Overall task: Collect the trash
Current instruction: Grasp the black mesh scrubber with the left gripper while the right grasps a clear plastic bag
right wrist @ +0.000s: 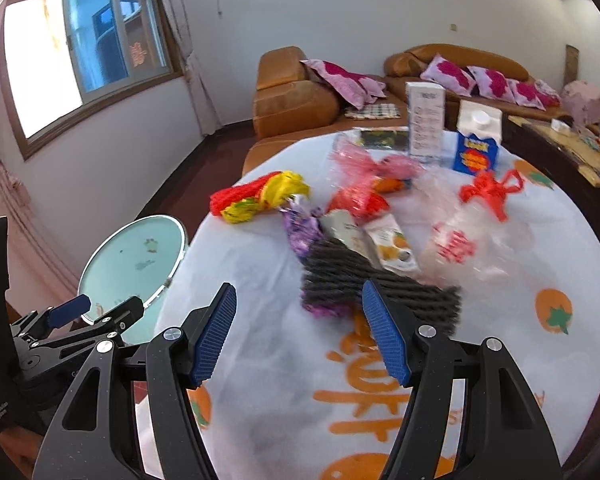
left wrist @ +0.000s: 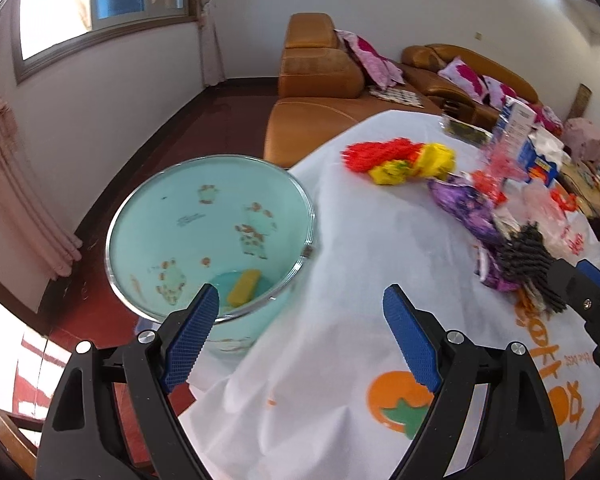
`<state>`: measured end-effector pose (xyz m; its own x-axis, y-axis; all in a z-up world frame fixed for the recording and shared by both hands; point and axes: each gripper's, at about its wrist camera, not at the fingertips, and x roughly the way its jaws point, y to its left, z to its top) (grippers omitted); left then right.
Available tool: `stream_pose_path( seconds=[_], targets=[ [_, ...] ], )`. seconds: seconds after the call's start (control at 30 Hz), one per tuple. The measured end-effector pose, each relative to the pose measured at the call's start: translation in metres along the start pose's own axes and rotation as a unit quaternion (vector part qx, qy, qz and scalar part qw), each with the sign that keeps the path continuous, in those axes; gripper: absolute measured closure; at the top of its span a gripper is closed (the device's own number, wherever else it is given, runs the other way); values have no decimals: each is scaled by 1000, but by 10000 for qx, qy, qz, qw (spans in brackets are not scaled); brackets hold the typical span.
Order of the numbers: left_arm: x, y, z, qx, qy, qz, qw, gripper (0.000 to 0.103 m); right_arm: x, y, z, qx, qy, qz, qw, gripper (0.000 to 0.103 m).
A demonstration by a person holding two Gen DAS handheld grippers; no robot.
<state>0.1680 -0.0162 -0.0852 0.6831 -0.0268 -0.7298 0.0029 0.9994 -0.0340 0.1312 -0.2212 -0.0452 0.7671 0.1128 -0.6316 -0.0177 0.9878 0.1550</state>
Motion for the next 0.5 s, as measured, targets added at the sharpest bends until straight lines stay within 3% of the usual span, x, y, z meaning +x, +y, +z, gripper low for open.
stream_pose_path(
  seconds=[0.5],
  targets=[
    [3,-48,-9,255,189,-567,9979,19,-34,-65,-23,294,68,-529,9981,38]
  ],
)
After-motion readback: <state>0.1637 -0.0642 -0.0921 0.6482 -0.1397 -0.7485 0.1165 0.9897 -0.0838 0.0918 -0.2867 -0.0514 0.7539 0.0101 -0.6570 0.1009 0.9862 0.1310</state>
